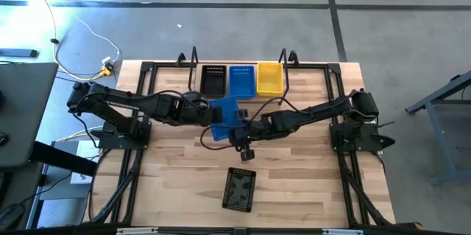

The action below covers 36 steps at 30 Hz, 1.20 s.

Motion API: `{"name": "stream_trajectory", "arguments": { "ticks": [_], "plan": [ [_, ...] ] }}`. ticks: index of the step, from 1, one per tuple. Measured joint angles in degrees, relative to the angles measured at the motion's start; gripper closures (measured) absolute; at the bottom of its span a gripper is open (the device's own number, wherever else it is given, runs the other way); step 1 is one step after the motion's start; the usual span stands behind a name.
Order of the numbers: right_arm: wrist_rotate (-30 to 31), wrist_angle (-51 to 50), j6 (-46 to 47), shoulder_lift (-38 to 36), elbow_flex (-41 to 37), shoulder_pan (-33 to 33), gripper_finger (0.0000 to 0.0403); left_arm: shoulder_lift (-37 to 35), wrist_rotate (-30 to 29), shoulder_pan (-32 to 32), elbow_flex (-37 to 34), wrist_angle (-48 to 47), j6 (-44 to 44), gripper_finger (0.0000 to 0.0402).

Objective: Stack baskets on shelf by color
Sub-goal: Stack the blue bin on top of the blue bin on the shelf

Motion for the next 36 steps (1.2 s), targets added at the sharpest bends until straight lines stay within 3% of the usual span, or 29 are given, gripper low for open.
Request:
{"name": "stream_trajectory", "arguments": {
  "ticks": [15,23,30,36],
  "plan": [
    [-0.1,-0.7,14.4,0.0,0.0,-0.8,0.0403,-1.4,4.6,5.3,0.2,0.2,27.4,0.0276],
    [1.0,-2.5,19.8,-1.7,0.0,-1.9,0.0403,-6.3,4.8,8.9,0.2,0.4,43.3,0.0265],
    [7.2,-4.1,17.7,-6.2,0.0,-3.9,0.0403,-10.9,4.8,10.0,0.1,1.5,51.3,0.027],
    [7.7,-4.2,9.5,-10.7,0.0,-8.5,0.0403,-13.4,4.9,9.4,0.1,2.2,55.9,0.027]
  ]
}}
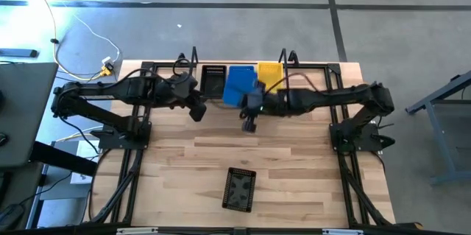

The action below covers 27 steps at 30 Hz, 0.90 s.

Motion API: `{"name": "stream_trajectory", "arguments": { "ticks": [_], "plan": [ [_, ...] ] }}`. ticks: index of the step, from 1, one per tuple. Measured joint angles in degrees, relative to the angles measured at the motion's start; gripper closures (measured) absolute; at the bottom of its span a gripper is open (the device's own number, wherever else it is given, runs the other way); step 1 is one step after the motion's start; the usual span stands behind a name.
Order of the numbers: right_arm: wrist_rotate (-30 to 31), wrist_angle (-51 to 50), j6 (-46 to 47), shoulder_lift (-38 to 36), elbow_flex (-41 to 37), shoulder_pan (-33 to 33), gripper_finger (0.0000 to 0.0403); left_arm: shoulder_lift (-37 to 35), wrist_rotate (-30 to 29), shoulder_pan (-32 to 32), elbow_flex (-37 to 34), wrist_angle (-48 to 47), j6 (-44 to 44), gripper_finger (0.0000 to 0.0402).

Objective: Stack baskets on shelf by color
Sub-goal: Stack the blue bin on top of the blue bin on the shelf

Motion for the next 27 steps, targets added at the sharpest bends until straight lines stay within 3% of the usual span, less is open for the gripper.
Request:
{"name": "stream_trajectory", "arguments": {
  "ticks": [6,14,22,27],
  "plan": [
    [-2.1,-0.2,-11.8,-3.0,0.0,-6.6,0.0403,-1.2,0.0,-0.8,0.0,-0.1,0.4,0.027],
    [-11.3,-0.3,-19.4,-2.3,-2.2,-15.6,0.0403,-1.3,2.5,-1.2,0.0,-0.1,0.4,0.027],
    [-16.8,3.1,-23.1,-0.7,-5.8,-18.0,0.0403,-1.2,2.5,-1.2,0.0,-0.1,0.3,0.027],
    [-17.0,4.6,-24.2,2.3,-5.8,-18.0,0.0403,-1.2,2.5,-1.1,-0.1,-0.1,0.4,0.027]
  ]
}}
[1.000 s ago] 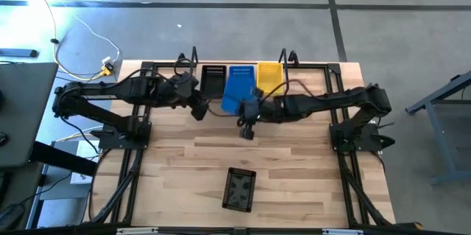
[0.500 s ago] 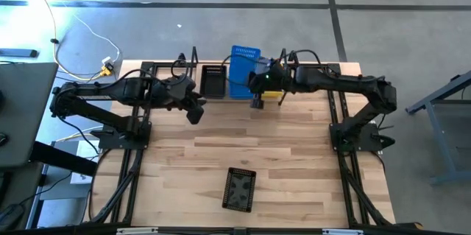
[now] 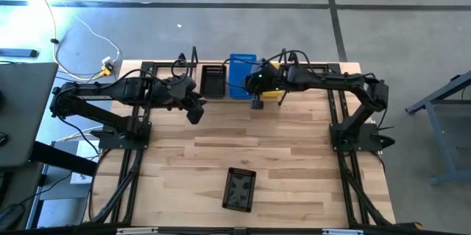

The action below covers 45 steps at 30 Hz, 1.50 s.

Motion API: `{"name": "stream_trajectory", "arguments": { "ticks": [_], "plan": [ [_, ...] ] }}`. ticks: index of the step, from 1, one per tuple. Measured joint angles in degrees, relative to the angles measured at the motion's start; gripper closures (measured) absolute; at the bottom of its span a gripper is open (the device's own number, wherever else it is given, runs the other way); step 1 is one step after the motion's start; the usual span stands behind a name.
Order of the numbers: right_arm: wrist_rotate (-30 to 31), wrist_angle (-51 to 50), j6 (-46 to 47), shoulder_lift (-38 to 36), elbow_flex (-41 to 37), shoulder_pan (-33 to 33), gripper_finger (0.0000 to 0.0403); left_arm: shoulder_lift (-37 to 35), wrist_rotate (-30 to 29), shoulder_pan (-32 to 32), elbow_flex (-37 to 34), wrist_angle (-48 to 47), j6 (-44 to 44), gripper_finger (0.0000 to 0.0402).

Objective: Stack baskets on shelf by color
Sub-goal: Stack the blue bin on top of the blue bin on the shelf

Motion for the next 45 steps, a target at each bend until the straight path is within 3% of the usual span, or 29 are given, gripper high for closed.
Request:
{"name": "stream_trajectory", "arguments": {
  "ticks": [5,28,39,45],
  "plan": [
    [-2.5,1.7,-0.1,2.9,0.0,0.0,0.0403,0.0,0.0,0.0,0.0,0.0,0.0,0.027],
    [-1.6,0.5,-0.1,5.4,0.0,-1.3,0.0402,0.0,0.0,0.0,0.0,0.0,-0.5,0.027],
    [0.7,-0.4,4.4,5.4,0.8,-0.9,0.0321,0.0,0.3,0.0,0.0,0.0,-5.7,0.027],
    [1.6,-6.2,7.7,4.9,6.2,0.8,0.0304,0.0,5.6,0.0,0.0,0.0,-10.5,0.027]
  ]
}}
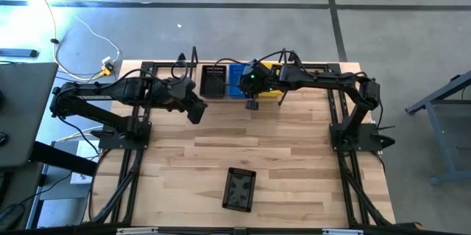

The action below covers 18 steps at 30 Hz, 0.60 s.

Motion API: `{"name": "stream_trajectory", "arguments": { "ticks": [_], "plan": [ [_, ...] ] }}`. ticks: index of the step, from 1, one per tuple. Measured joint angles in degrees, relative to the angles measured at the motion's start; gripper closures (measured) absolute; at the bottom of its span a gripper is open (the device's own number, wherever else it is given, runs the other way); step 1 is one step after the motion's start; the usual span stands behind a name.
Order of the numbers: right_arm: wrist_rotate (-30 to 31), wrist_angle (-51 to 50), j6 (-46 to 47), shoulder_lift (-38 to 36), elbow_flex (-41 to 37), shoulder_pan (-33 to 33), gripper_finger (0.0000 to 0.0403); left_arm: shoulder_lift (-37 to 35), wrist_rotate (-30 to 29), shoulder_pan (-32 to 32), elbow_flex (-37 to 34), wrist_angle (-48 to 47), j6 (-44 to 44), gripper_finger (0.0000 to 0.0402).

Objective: Stack baskets on shelf by color
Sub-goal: Stack the blue bin on top of the blue bin on the shelf, then stack the black bin on top of the black bin on the shelf

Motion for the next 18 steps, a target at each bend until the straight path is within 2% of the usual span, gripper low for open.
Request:
{"name": "stream_trajectory", "arguments": {
  "ticks": [9,18],
  "plan": [
    [4.3,-14.9,11.4,0.0,9.1,4.9,0.0304,2.4,5.2,-3.8,0.0,-0.3,-5.2,0.027],
    [7.9,-24.7,21.7,-0.1,12.8,11.0,0.0304,7.8,3.9,-12.3,0.0,-0.4,-10.9,0.027]
  ]
}}
